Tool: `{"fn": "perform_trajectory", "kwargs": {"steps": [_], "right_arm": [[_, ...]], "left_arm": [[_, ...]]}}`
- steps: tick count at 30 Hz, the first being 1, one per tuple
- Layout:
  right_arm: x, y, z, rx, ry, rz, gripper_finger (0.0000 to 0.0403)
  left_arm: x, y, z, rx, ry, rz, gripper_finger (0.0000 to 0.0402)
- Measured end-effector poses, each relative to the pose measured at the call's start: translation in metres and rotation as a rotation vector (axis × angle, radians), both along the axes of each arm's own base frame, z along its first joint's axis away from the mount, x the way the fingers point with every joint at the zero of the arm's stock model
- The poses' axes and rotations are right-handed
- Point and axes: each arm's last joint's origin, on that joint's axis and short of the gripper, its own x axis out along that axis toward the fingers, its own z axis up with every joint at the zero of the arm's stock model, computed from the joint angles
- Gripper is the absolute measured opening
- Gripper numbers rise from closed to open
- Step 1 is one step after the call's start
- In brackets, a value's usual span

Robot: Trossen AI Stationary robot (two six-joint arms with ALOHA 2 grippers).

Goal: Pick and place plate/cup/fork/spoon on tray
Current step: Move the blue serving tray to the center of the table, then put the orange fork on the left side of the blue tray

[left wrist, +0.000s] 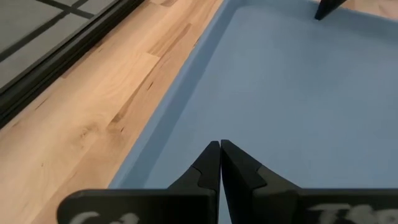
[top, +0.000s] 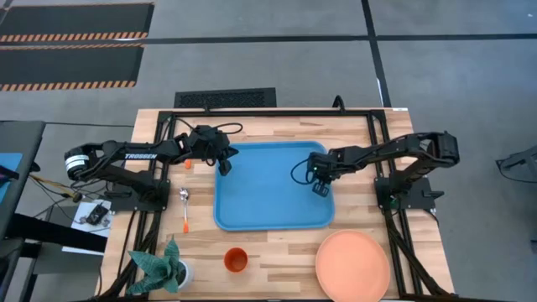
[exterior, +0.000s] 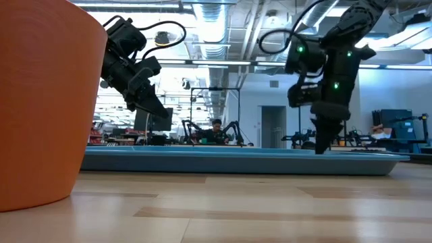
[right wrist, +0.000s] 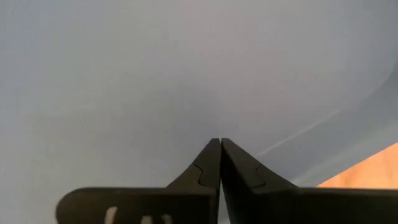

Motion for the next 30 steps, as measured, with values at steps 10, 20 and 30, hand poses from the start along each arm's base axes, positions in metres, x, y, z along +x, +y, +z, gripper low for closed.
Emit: {"fn": "perform_trajectory", "kwargs": {"steps": [10, 20, 30], "right_arm": [[-0.014, 0.004, 0.035, -0.084, -0.268, 0.13, 0.0007], [-0.035, 0.009, 0.024, -0.149, -0.798, 0.189, 0.0006], [-0.053, 0.009, 0.019, -0.212, -0.999, 0.199, 0.0007]], "left_arm": [[0.003, -0.003, 0.002, 0.007, -0.028, -0.032, 0.0], [0.01, -0.016, 0.004, -0.007, -0.055, -0.062, 0.0], [0.005, -0.016, 0.003, -0.074, -0.032, 0.05, 0.0]]}}
